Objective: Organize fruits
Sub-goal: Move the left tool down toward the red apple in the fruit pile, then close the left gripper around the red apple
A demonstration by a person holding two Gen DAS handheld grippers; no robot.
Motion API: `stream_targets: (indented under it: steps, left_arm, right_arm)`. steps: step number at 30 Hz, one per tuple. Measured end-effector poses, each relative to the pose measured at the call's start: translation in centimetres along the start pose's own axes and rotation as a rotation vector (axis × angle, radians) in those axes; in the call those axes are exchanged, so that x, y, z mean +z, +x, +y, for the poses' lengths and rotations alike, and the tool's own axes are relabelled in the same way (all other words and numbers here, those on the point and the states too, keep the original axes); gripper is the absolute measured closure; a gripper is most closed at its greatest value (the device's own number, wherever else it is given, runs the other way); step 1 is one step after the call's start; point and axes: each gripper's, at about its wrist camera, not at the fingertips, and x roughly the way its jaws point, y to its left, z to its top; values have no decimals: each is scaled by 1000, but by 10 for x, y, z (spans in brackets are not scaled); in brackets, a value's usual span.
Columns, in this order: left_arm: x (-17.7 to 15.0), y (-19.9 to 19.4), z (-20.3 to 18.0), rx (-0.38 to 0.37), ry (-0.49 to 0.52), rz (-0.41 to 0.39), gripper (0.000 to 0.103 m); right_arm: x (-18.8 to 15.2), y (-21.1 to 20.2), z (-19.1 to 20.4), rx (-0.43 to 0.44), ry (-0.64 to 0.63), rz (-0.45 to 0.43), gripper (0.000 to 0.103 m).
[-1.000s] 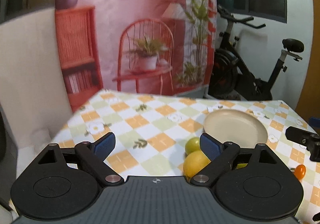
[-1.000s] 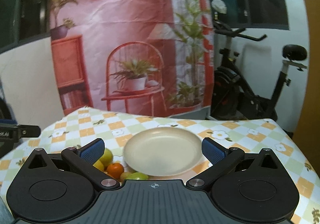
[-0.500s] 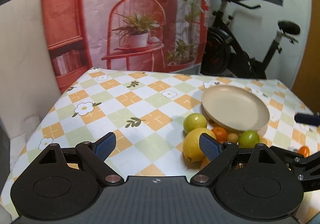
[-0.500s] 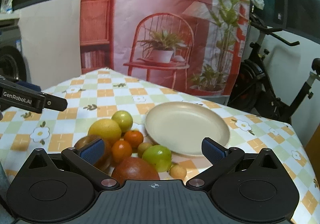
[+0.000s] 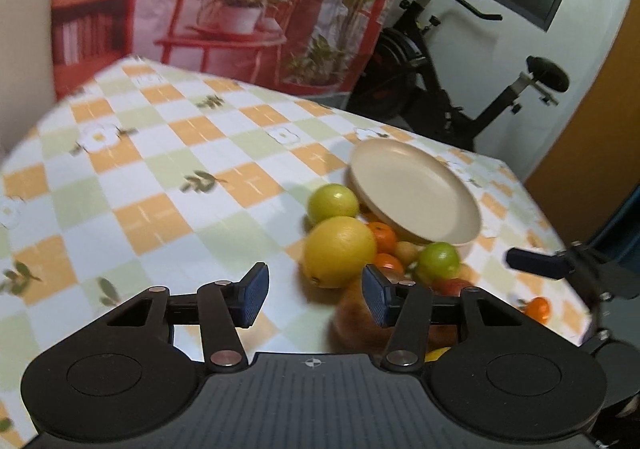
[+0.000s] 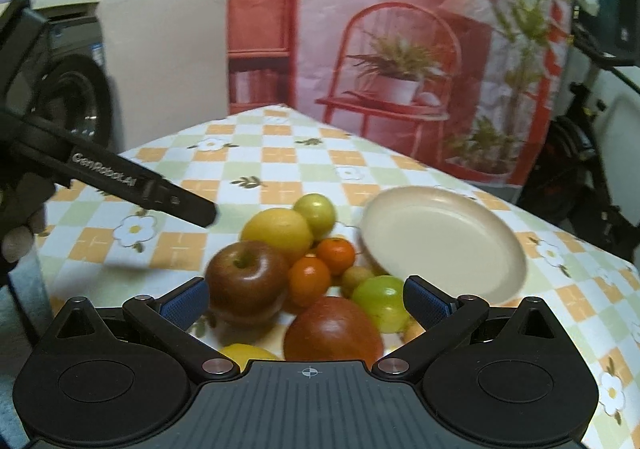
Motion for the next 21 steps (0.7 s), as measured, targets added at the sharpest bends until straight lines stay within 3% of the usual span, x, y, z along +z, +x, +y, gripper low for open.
stream_targets:
  steps: [9, 15, 20, 21]
  left_arm:
    - [-6, 16, 12, -110, -127, 55, 50]
    - [-5, 20, 10, -179, -123, 78, 51]
    - [-5, 29, 13, -216, -119, 113, 56]
    - [-4, 31, 13, -225, -119, 120, 63]
  right_arm:
    - [7, 8, 11, 54, -75, 13, 1]
    - [9, 20, 17, 93, -118, 38, 2]
    - [11, 33, 17, 128, -128, 80, 9]
    - [11, 35, 17, 135, -128, 87, 12]
